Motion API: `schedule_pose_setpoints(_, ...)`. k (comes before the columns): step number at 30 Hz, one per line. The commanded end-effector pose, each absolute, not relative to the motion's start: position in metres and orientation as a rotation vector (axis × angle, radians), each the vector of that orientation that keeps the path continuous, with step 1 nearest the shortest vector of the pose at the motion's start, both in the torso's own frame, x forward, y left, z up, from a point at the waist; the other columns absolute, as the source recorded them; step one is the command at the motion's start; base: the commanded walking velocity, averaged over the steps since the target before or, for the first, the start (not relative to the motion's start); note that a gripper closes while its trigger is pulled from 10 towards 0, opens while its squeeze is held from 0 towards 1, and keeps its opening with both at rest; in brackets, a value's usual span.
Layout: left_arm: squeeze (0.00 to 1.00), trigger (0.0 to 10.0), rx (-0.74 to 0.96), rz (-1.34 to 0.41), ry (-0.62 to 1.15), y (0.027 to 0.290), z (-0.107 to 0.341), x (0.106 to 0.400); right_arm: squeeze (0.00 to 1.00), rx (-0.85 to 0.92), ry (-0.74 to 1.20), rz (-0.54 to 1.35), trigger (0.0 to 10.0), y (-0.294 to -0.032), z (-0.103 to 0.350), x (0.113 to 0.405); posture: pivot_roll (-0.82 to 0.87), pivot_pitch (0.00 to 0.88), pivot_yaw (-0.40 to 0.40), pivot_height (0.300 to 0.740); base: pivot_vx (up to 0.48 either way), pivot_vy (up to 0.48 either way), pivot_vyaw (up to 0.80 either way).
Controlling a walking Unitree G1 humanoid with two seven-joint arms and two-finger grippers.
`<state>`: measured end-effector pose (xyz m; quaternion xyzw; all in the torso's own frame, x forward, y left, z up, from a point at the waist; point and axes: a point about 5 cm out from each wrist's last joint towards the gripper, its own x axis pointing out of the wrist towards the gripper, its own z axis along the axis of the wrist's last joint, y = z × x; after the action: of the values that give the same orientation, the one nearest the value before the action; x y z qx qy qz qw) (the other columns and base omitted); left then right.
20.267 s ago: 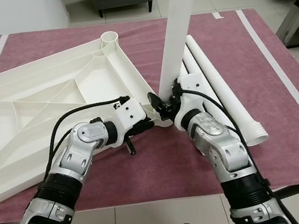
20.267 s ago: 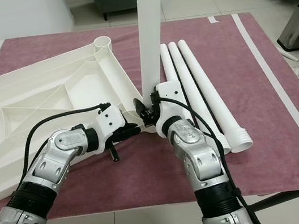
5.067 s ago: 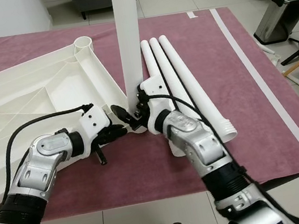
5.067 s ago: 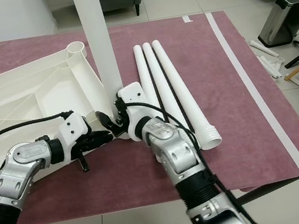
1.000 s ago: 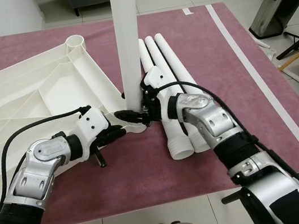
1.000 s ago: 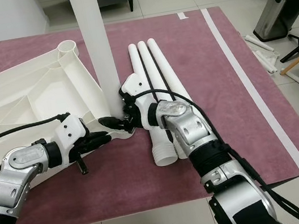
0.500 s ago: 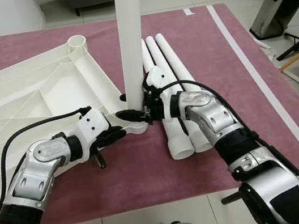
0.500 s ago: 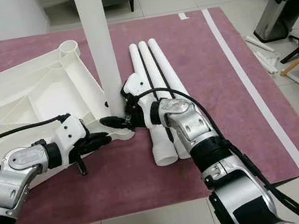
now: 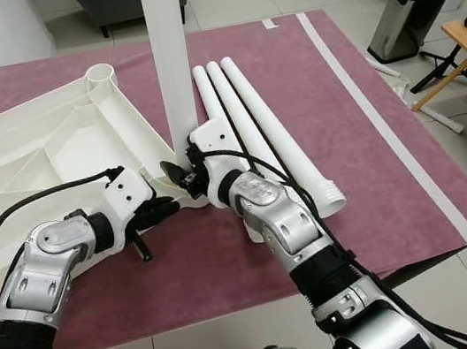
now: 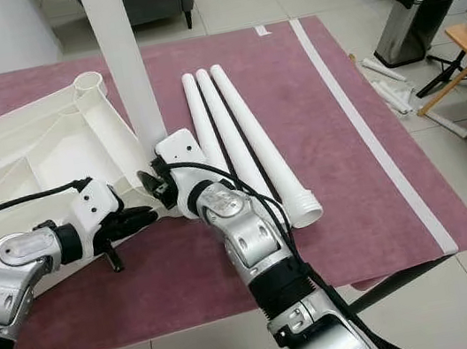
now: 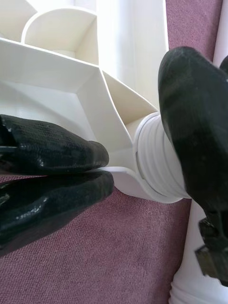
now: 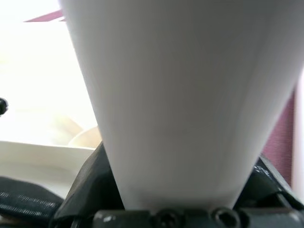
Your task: Building children table
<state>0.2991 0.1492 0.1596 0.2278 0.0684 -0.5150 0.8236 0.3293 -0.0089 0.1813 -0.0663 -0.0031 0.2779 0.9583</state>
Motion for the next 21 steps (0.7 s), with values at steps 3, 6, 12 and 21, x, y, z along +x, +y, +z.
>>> schedule_pose_setpoints(3, 0.00, 0.0, 0.433, -1.307, 0.167, 0.122, 0.143, 0.278, 0.00, -0.149, 0.183, 0.401, 8.7, -0.008, 0.145, 0.326, 0.10, 0.163, -0.033, 0.740, 0.000, 0.000, 0.00)
schedule_pose_setpoints(6, 0.00, 0.0, 0.432, -1.306, 0.169, 0.122, 0.142, 0.278, 0.91, -0.133, 0.131, 0.442, 10.0, -0.011, 0.153, 0.329, 0.10, 0.165, -0.035, 0.740, 0.000, 0.000, 0.00)
schedule_pose_setpoints(12, 0.00, 0.0, 0.429, -1.305, 0.169, 0.122, 0.143, 0.278, 0.38, -0.094, 0.041, 0.568, 10.0, -0.009, 0.174, 0.328, 0.10, 0.168, -0.035, 0.740, 0.000, 0.000, 0.00)
schedule_pose_setpoints(21, 0.00, 0.0, 0.432, -1.311, 0.168, 0.123, 0.144, 0.279, 0.00, -0.268, -0.033, 1.085, 10.0, -0.030, 0.195, 0.325, 0.10, 0.176, -0.031, 0.740, 0.000, 0.000, 0.00)
